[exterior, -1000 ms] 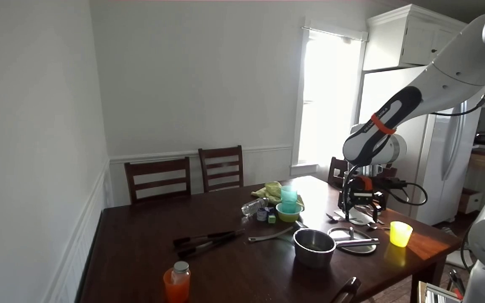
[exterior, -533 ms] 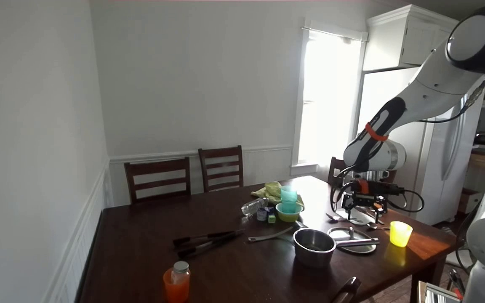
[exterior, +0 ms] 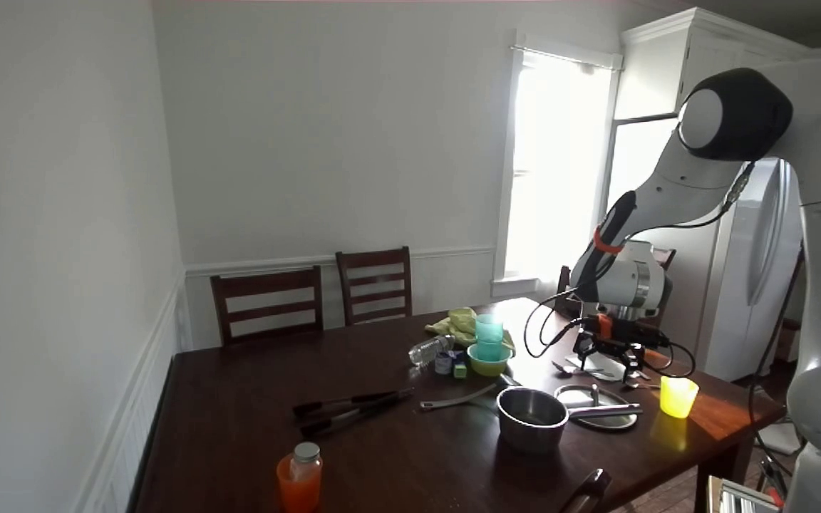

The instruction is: Put the silver lid on the silver pot

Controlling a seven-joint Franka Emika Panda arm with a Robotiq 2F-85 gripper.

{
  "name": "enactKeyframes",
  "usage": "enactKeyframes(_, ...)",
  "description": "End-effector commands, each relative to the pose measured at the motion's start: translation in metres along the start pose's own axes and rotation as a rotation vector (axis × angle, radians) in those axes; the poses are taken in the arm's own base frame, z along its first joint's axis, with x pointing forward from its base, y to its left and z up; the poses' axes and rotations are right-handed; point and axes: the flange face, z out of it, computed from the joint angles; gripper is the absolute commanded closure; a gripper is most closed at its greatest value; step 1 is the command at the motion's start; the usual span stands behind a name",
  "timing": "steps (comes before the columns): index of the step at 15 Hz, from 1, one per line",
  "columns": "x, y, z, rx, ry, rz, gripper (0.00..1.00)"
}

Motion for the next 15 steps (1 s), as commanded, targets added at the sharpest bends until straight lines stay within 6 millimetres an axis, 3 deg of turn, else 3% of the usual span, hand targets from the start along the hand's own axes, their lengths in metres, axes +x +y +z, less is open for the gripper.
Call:
enactKeyframes(1,0.021,-0.007,0.023,0.042,-0.002,0.007,0.00)
enactKeyframes(6,0.033,-0.006,0.052,0.039,-0.007,-0.018,0.00)
enactKeyframes(12,0.035,-0.007,0.069,0.041,-0.030,-0.052,0.00)
enactKeyframes(14,0.037,-0.007,0.071,0.041,-0.032,-0.055,0.26)
enactKeyframes(15,0.037,-0.007,0.072,0.044,-0.033,-0.054,0.32)
